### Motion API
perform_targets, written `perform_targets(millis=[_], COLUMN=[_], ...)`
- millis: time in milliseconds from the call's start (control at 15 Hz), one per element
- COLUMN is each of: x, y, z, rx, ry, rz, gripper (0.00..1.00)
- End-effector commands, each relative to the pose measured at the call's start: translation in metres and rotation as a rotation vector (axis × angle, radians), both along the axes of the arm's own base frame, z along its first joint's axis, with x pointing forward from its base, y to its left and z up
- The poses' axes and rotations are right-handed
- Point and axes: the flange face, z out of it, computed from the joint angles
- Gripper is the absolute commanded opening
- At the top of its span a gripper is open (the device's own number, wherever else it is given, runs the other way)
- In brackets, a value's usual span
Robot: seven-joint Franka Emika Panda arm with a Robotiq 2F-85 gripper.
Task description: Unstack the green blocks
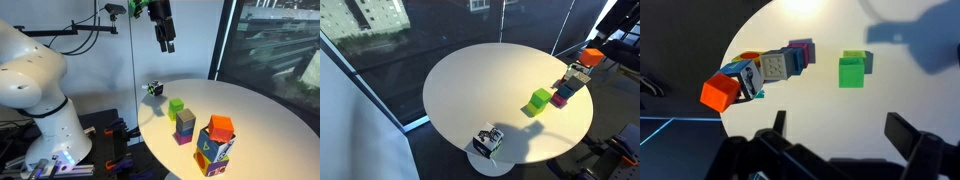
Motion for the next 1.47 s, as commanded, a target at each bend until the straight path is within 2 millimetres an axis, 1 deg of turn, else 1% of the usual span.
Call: perform_targets(millis=[0, 733, 1133, 1400], x=[0.000, 0.001, 0.011, 0.023], y=[0.000, 0.000, -0.001, -0.002], z=[0.001, 0.002, -0.009, -0.025], rx=[0.000, 0.002, 0.024, 0.053], ry=[0.000, 0.002, 0.006, 0.022], rz=[0.000, -0.005, -0.008, 0.001], gripper=[1.00, 1.00, 1.00, 1.00])
